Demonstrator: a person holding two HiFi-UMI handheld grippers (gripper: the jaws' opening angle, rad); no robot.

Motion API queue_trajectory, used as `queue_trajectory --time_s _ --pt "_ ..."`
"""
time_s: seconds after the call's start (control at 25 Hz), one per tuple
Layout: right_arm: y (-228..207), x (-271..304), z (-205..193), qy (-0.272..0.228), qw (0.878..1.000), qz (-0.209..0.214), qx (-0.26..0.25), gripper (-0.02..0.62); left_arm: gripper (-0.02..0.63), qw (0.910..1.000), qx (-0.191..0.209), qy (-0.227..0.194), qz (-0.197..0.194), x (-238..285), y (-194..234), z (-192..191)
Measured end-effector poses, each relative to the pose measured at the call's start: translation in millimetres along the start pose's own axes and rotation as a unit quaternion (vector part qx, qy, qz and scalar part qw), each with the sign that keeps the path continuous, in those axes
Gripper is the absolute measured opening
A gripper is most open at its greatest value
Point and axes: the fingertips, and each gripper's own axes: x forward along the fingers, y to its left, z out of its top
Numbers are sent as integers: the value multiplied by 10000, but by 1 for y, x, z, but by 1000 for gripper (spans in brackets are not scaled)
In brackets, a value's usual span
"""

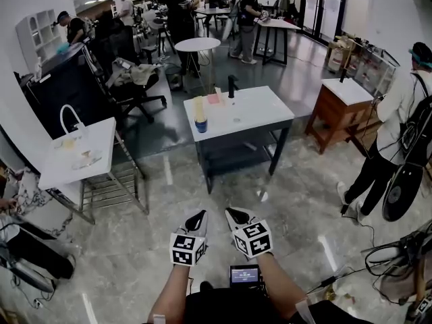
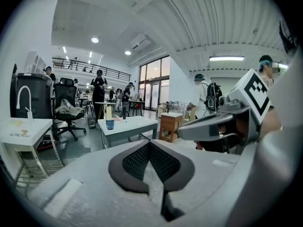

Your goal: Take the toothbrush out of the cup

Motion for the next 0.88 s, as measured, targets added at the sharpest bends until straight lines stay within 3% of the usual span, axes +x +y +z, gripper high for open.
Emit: queue_trajectory --time_s 0.4,0.88 --pt "9 4 -4 61 9998 187 -41 9 9 9999 45 69 -68 -1 -1 -7" --pt "-11 -4 -13 125 9995 259 88 9 9 9999 -53 141 19 12 -15 -11"
